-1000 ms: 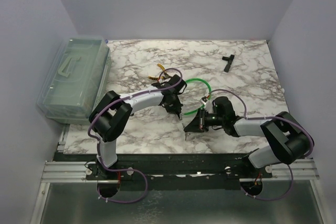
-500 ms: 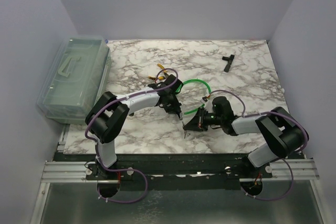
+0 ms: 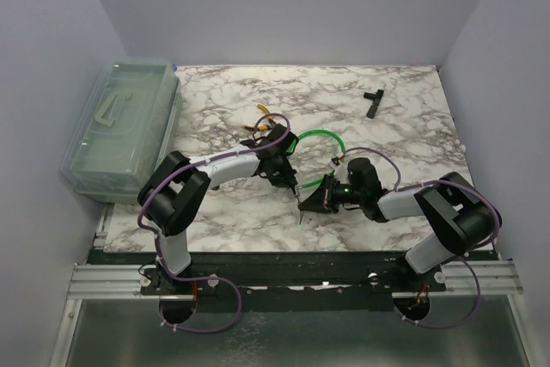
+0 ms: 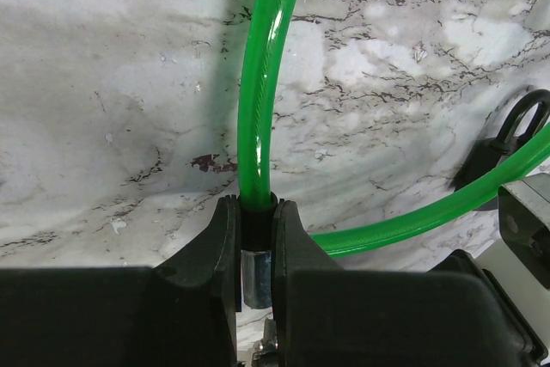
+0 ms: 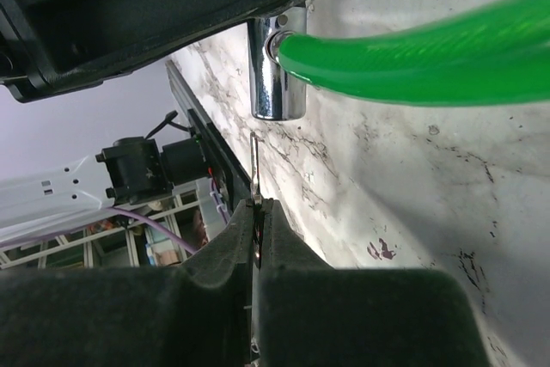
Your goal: Unlock with the key
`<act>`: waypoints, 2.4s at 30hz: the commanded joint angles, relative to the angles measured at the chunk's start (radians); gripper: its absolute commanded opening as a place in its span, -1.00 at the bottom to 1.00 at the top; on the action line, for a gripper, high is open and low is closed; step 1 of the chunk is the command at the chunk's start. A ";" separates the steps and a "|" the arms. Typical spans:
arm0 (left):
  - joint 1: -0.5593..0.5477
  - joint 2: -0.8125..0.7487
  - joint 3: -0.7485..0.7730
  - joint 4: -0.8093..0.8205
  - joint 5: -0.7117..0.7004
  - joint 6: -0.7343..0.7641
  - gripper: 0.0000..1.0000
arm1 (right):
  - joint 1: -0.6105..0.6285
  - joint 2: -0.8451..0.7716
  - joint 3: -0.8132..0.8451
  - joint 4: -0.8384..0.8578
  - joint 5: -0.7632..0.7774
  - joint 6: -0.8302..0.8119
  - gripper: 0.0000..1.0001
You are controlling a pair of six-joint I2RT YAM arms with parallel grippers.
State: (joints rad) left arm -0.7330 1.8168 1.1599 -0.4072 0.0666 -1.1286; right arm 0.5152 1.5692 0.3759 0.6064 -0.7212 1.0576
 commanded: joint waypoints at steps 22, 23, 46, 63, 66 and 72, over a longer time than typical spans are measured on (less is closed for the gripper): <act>0.024 -0.055 -0.032 0.093 0.042 -0.040 -1.00 | -0.004 -0.007 -0.063 0.068 0.039 0.067 -0.99; 0.024 -0.056 -0.032 0.094 0.042 -0.040 -1.00 | -0.005 -0.006 -0.069 0.075 0.036 0.071 -0.99; 0.026 -0.062 -0.058 0.131 0.056 -0.054 -1.00 | -0.005 0.137 -0.078 0.362 -0.036 0.154 -0.99; 0.026 -0.079 -0.071 0.143 0.070 -0.059 -1.00 | -0.004 0.193 -0.048 0.396 -0.027 0.157 -0.99; 0.026 -0.083 -0.074 0.145 0.071 -0.059 -1.00 | -0.005 0.207 -0.043 0.398 -0.028 0.154 -0.99; 0.026 -0.083 -0.083 0.148 0.077 -0.060 -1.00 | -0.005 0.206 -0.038 0.401 -0.023 0.149 -0.99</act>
State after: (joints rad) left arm -0.7021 1.7859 1.0870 -0.3141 0.0868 -1.1824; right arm 0.5152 1.7638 0.3202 0.9798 -0.7311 1.2186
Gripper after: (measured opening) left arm 0.125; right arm 0.024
